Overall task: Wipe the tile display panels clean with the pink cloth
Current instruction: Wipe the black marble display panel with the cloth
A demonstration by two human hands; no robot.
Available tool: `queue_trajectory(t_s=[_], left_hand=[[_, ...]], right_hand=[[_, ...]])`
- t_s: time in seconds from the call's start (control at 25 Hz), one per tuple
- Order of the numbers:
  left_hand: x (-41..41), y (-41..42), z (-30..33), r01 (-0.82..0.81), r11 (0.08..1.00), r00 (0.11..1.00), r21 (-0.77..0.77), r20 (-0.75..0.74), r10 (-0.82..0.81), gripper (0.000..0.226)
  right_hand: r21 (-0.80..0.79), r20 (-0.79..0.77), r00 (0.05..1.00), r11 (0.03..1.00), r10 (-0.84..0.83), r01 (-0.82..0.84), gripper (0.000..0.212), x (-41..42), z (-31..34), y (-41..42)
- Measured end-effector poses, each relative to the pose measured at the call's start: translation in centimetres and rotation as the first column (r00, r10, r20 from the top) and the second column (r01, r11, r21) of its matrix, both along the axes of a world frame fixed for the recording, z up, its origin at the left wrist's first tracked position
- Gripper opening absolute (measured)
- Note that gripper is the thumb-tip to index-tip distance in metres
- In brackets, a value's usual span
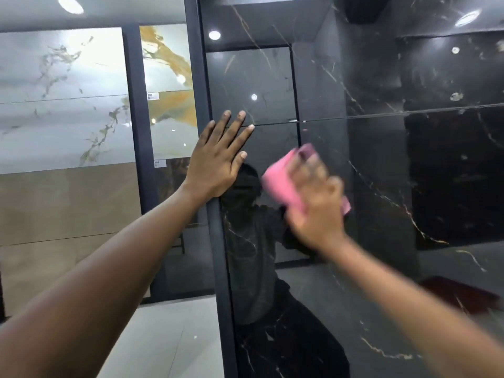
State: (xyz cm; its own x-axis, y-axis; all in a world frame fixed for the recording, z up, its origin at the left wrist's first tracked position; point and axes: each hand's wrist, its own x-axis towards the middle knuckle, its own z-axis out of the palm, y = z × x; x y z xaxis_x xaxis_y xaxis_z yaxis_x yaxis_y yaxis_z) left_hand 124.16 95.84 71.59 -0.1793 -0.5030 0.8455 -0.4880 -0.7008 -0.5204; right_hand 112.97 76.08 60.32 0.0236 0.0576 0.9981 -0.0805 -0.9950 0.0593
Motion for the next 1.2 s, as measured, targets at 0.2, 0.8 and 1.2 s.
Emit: queue_trajectory(t_s=[0.2, 0.8, 1.2], left_hand=[[-2.4, -0.3, -3.5, 0.125, 0.989, 0.987, -0.081, -0.095, -0.132, 0.056], [-2.1, -0.1, -9.5, 0.018, 0.999, 0.995, -0.032, -0.094, -0.021, 0.057], [-1.0, -0.1, -15.4, -0.004, 1.000, 0.998, -0.003, -0.069, 0.004, 0.060]], right_hand=[[-0.696, -0.425, 0.880, 0.698, -0.210, -0.170, 0.081, 0.5, -12.8, 6.3], [-0.700, -0.467, 0.837, 0.697, -0.284, -0.154, 0.078, 0.6, -23.0, 8.1], [0.520, 0.076, 0.997, 0.854, -0.018, -0.024, 0.080, -5.3, -3.0, -8.1]])
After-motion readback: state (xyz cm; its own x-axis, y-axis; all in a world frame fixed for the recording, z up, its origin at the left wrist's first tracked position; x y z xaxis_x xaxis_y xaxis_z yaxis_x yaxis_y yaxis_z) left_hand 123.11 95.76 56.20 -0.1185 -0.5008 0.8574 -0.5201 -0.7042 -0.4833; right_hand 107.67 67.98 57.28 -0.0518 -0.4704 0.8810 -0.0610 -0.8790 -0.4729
